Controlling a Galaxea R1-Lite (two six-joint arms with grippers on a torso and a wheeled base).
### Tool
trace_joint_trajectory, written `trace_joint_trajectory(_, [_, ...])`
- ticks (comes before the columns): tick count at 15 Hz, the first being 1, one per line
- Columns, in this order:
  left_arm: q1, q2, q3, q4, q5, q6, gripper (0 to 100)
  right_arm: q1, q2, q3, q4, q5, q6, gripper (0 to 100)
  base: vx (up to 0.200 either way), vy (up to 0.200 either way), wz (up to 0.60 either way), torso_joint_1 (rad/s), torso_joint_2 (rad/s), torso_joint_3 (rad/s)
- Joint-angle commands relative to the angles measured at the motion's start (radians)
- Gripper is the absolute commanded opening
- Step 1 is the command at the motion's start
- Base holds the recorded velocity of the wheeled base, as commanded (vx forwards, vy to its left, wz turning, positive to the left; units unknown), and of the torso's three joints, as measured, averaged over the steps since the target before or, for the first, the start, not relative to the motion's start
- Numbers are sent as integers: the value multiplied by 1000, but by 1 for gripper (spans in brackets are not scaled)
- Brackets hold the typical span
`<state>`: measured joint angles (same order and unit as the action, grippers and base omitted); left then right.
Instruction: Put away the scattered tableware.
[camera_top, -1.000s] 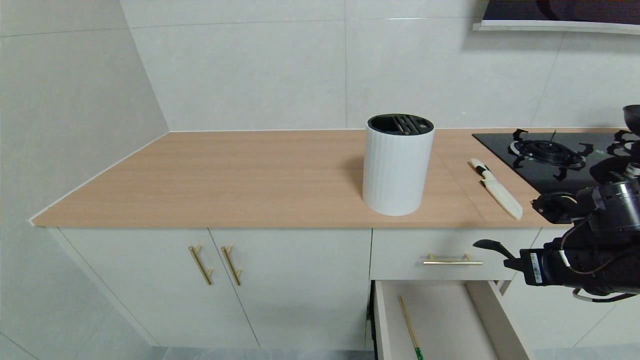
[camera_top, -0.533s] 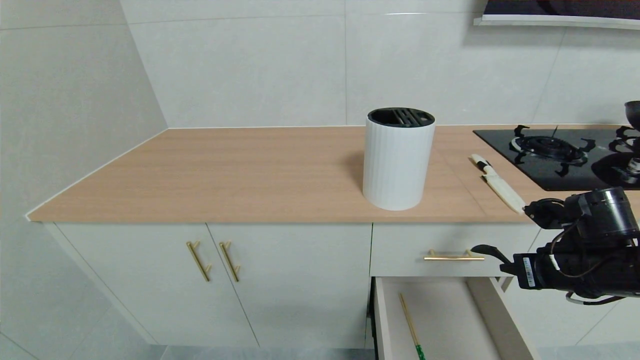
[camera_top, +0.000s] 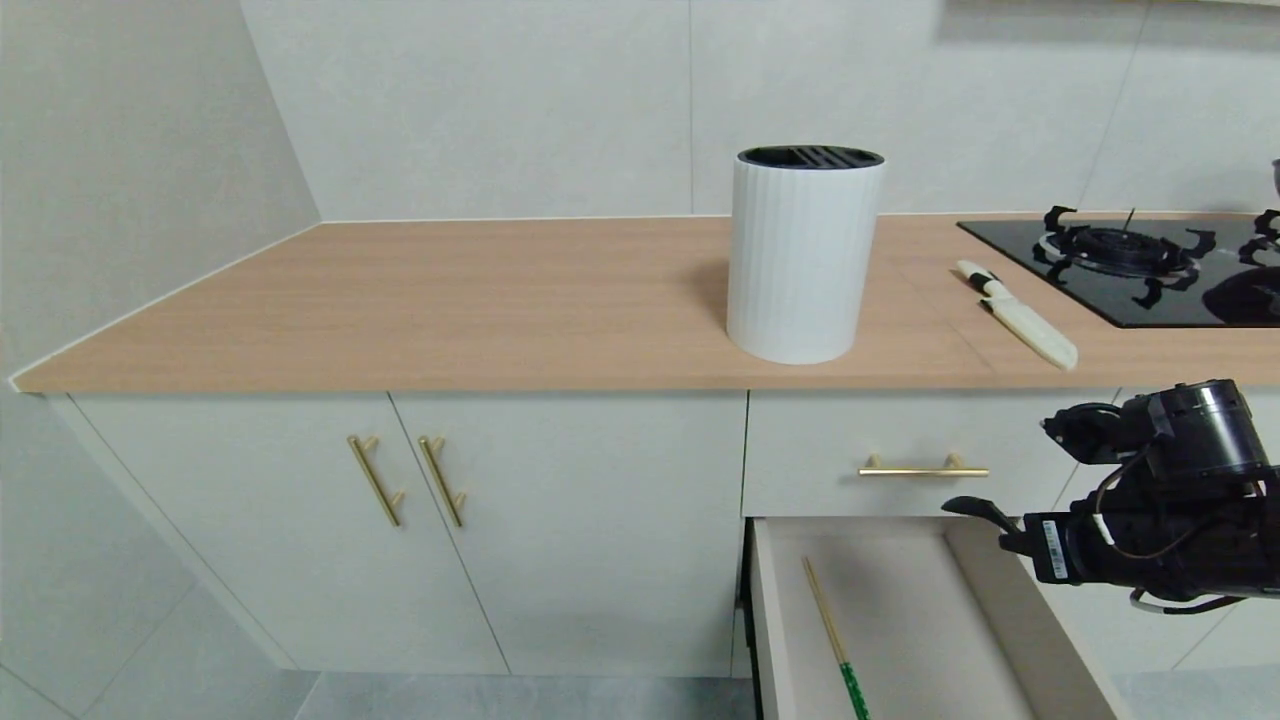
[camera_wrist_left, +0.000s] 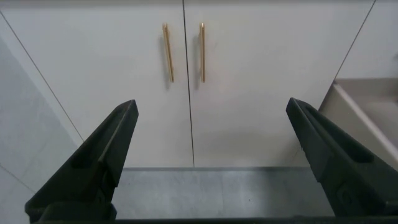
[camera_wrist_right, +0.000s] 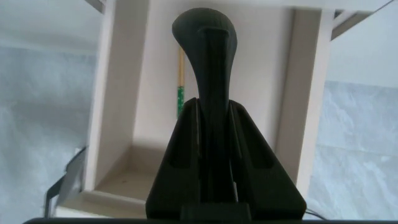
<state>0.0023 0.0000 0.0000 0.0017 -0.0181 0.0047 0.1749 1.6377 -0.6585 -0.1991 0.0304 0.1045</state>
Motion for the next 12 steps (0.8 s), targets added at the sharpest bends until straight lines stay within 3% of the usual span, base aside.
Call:
trace_joint_trajectory(1, [1,0,0,0,0,0,100,0,7,0,0,0,0,0,0,0,0,-178,466,290])
trace_joint_trajectory(12, [1,0,0,0,0,0,100,0,28,13,-29,-4,0,0,0,0,0,-120,417,294])
